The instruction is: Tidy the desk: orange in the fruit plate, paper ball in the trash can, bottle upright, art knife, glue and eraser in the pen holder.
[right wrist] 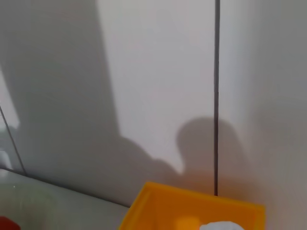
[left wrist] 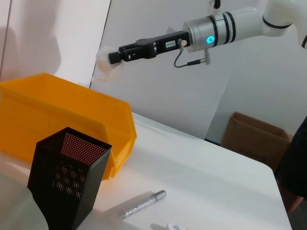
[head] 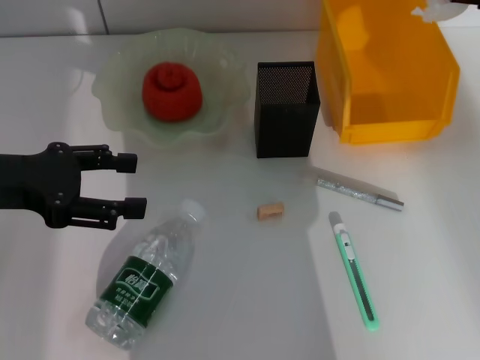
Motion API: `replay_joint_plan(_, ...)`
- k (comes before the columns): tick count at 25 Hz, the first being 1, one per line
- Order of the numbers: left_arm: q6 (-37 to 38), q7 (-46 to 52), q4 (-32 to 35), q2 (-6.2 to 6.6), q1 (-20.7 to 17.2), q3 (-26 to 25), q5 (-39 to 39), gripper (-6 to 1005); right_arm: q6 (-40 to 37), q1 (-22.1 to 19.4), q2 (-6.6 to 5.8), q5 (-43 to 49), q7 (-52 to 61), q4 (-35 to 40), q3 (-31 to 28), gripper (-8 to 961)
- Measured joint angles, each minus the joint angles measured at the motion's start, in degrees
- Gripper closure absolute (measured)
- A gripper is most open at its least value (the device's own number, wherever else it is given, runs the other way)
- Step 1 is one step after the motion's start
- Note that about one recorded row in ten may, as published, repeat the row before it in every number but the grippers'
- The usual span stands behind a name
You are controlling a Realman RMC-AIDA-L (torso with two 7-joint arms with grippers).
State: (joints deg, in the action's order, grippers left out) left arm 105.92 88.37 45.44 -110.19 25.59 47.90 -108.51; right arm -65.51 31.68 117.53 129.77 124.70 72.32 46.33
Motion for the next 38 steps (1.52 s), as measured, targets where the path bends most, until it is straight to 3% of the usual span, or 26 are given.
replay_joint_plan(5, 0.0, 0.0, 0.0, -0.12, -0.1, 0.0, 0.0, 223, 1.0, 1.6, -0.26, -0.1, -1.6, -3.8, 0.2, 415)
replay_joint_plan(10, -0.1, 0.1, 0.0, -0.19, -0.1, 0.0, -0.1, 226, 0.5, 0.9, 0.03, -1.4, -3.4, -4.2, 0.0, 201)
replay_joint_plan(13, -0.1, 0.3, 0.0, -0.2, 0.0, 0.0, -0.1, 228, -1.9, -0.6, -0.39, -6.7, -5.2, -4.6, -0.2, 186)
replay_joint_plan(17, -0.5, 4.6, 0.8, -0.22, 0.4, -0.5, 0.0, 230, -11.2, -4.6, -2.06, -19.4, -10.4, -5.5, -1.4, 166)
replay_joint_plan(19, -0.8, 6.8, 1.4, -0.25, 0.6, -0.9, -0.3, 231, -22.9, -7.8, -2.88, -27.7, -16.5, -8.0, -4.2, 156)
replay_joint_plan(23, -0.8, 6.8, 1.4, -0.25, 0.6, -0.9, -0.3, 234, -36.1, -10.0, -3.24, -31.6, -24.4, -14.7, -7.2, 151)
replay_joint_plan(24, -2.6, 15.5, 4.3, -0.36, 1.6, -1.0, -2.5, 234, -39.8, -10.5, -3.3, -31.7, -27.6, -17.7, -7.7, 151)
replay_joint_plan(27, -2.5, 31.3, 13.7, -2.12, 3.8, 0.1, -8.4, 236, -46.2, -11.8, -3.54, -28.4, -37.6, -27.3, -8.1, 151)
replay_joint_plan(28, -2.5, 31.3, 13.7, -2.12, 3.8, 0.1, -8.4, 237, -46.8, -12.1, -3.54, -27.0, -40.5, -30.0, -8.0, 151)
replay_joint_plan(30, -1.4, 40.9, 22.5, -4.24, 5.1, 2.9, -14.2, 238, -47.0, -12.5, -3.54, -23.9, -45.1, -34.5, -7.9, 151)
replay_joint_plan(31, -1.4, 40.9, 22.5, -4.24, 5.1, 2.9, -14.2, 238, -46.8, -12.5, -3.49, -22.7, -46.5, -36.0, -7.9, 151)
replay_joint_plan(32, -1.3, 47.9, 27.7, -5.86, 7.2, 6.1, -20.2, 239, -46.5, -12.5, -3.34, -21.6, -47.6, -37.2, -7.9, 151)
replay_joint_plan(35, -1.2, 53.5, 30.3, -7.46, 10.0, 9.3, -26.7, 241, -44.7, -12.5, -2.71, -20.0, -49.3, -38.9, -7.7, 151)
replay_joint_plan(36, -1.2, 53.5, 30.3, -7.46, 10.0, 9.3, -26.7, 241, -43.9, -12.5, -2.56, -19.9, -49.6, -39.2, -7.6, 151)
replay_joint_plan(37, -1.9, 58.5, 30.6, -8.47, 12.6, 13.7, -30.9, 242, -43.2, -12.5, -2.4, -19.6, -49.9, -39.4, -7.6, 151)
replay_joint_plan(38, -2.4, 59.4, 30.4, -8.5, 13.0, 14.9, -31.2, 242, -42.6, -12.5, -2.28, -19.4, -50.1, -39.6, -7.6, 151)
